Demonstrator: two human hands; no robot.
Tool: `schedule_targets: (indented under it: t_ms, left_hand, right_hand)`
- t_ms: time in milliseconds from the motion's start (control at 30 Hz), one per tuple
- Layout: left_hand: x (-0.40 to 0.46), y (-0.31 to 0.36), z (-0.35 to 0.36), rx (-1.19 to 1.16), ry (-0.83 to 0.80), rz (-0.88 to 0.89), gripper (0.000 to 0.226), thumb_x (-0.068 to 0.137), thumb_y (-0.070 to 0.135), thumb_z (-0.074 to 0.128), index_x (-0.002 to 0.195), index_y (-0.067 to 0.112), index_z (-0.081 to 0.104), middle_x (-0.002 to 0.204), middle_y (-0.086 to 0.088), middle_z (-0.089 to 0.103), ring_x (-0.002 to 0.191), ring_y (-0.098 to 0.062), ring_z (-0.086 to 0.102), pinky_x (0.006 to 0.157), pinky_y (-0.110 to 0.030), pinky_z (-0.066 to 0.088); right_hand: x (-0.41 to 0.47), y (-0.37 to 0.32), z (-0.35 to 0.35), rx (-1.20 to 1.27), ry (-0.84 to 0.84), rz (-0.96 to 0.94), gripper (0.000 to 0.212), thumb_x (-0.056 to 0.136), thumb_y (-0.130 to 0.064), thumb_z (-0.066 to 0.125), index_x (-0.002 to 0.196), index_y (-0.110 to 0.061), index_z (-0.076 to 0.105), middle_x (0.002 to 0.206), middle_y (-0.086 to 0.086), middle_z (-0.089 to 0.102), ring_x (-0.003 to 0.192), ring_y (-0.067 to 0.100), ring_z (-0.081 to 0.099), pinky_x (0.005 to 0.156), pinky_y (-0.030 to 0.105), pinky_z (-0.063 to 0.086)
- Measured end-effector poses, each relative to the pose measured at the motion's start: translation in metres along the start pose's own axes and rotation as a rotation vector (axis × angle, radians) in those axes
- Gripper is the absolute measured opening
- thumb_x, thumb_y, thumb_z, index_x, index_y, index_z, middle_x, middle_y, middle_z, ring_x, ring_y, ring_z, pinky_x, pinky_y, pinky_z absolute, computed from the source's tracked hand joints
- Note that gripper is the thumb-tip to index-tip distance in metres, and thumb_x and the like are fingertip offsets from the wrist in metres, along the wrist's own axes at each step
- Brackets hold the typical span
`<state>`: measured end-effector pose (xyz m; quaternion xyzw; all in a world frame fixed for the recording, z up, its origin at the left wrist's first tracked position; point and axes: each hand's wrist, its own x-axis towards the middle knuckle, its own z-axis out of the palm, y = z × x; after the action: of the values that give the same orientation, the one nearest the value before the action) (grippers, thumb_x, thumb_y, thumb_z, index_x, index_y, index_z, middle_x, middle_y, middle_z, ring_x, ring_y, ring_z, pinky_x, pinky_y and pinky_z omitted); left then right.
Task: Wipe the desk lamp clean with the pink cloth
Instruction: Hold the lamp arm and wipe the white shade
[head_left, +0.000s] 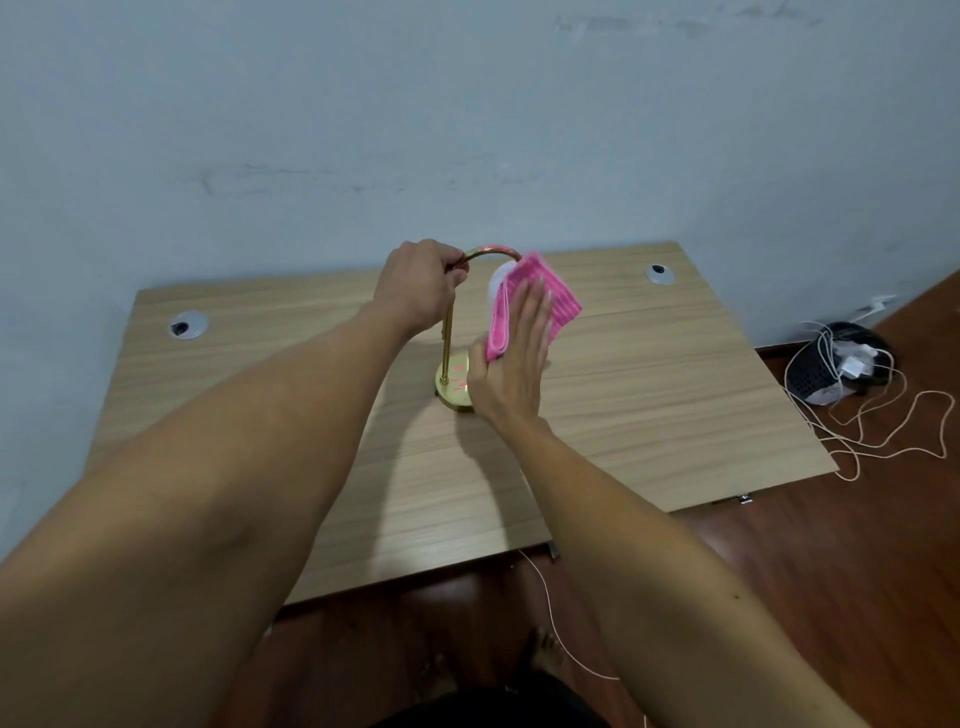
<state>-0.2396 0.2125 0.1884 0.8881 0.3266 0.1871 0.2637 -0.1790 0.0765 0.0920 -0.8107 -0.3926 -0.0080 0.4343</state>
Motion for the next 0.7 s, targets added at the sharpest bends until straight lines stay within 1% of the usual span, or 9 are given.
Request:
schedule_targets:
  t_ms: [67,167,233,300,333,467,533,600,700]
  left_hand:
    - [0.000,0.000,0.000,0.001,0.002,-0.009,0.016,0.096,0.019,0.059,0.091,0.017,0.075,0.069,0.000,0.061,0.078,-0.030,0.061,0.076,-0.035,0.050]
    - [0.002,0.001,-0.001,0.013,0.002,-0.001,0.017,0.096,0.018,0.059,0.092,0.016,0.075,0.065,0.004,0.057,0.077,-0.028,0.058,0.075,-0.033,0.047]
    - [0.001,0.001,-0.001,0.018,-0.007,0.003,0.017,0.096,0.017,0.059,0.091,0.016,0.075,0.062,0.004,0.055,0.074,-0.028,0.056,0.073,-0.033,0.048]
    - [0.001,0.001,-0.002,0.014,-0.013,-0.004,0.017,0.097,0.017,0.059,0.091,0.015,0.075,0.061,0.006,0.055,0.071,-0.028,0.055,0.070,-0.034,0.050]
    - [0.001,0.001,-0.002,0.013,-0.012,-0.008,0.017,0.097,0.017,0.059,0.092,0.016,0.075,0.061,0.006,0.055,0.070,-0.028,0.055,0.070,-0.035,0.052]
    - [0.001,0.002,-0.003,0.003,-0.014,-0.009,0.017,0.098,0.018,0.059,0.093,0.016,0.075,0.064,0.002,0.058,0.072,-0.027,0.057,0.075,-0.037,0.053]
    - [0.001,0.003,-0.003,0.000,-0.017,-0.009,0.017,0.098,0.018,0.059,0.094,0.015,0.075,0.068,-0.002,0.061,0.075,-0.028,0.058,0.077,-0.038,0.054]
    - [0.001,0.002,-0.003,-0.004,-0.010,-0.010,0.017,0.097,0.018,0.059,0.094,0.016,0.075,0.068,-0.003,0.061,0.074,-0.028,0.058,0.077,-0.038,0.054]
    - [0.000,0.002,-0.004,-0.002,-0.012,-0.003,0.017,0.097,0.017,0.059,0.094,0.016,0.075,0.067,-0.002,0.060,0.070,-0.027,0.056,0.073,-0.038,0.055]
  right_hand:
    - [-0.008,0.007,0.001,0.040,-0.002,0.012,0.088,0.090,-0.040,0.033,0.162,-0.005,-0.005,0.171,0.011,-0.014,0.158,0.025,-0.015,0.127,0.054,0.001]
    - [0.002,-0.002,0.000,0.206,0.089,0.130,0.092,0.087,-0.036,0.037,0.161,-0.002,-0.004,0.171,0.014,-0.009,0.159,0.026,-0.007,0.125,0.057,0.010]
    - [0.016,-0.012,-0.003,0.211,0.115,0.156,0.092,0.086,-0.036,0.037,0.161,-0.002,-0.003,0.171,0.016,-0.006,0.159,0.027,-0.006,0.126,0.055,0.007]
    - [0.022,-0.014,-0.006,0.037,0.067,0.054,0.090,0.087,-0.034,0.039,0.162,-0.004,-0.001,0.171,0.015,-0.005,0.158,0.029,-0.008,0.127,0.053,0.001]
    - [0.022,-0.010,-0.008,-0.077,0.038,-0.008,0.090,0.087,-0.034,0.041,0.163,-0.006,0.000,0.171,0.014,-0.005,0.158,0.030,-0.008,0.127,0.053,0.000]
    - [0.009,0.028,-0.014,-0.453,-0.110,-0.231,0.095,0.087,-0.042,0.047,0.163,-0.010,0.001,0.172,0.011,-0.005,0.158,0.032,-0.008,0.126,0.055,0.005]
    - [0.002,0.043,-0.020,-0.497,-0.143,-0.287,0.096,0.086,-0.042,0.049,0.163,-0.009,0.003,0.172,0.012,-0.002,0.158,0.033,-0.006,0.127,0.052,0.004]
    - [0.000,0.044,-0.024,-0.480,-0.128,-0.291,0.095,0.086,-0.040,0.048,0.163,-0.009,0.004,0.172,0.012,0.000,0.158,0.033,-0.004,0.128,0.050,0.004]
    - [0.012,0.033,-0.022,-0.547,-0.137,-0.332,0.092,0.089,-0.042,0.050,0.163,-0.008,0.007,0.172,0.012,0.003,0.158,0.034,-0.001,0.127,0.053,0.009]
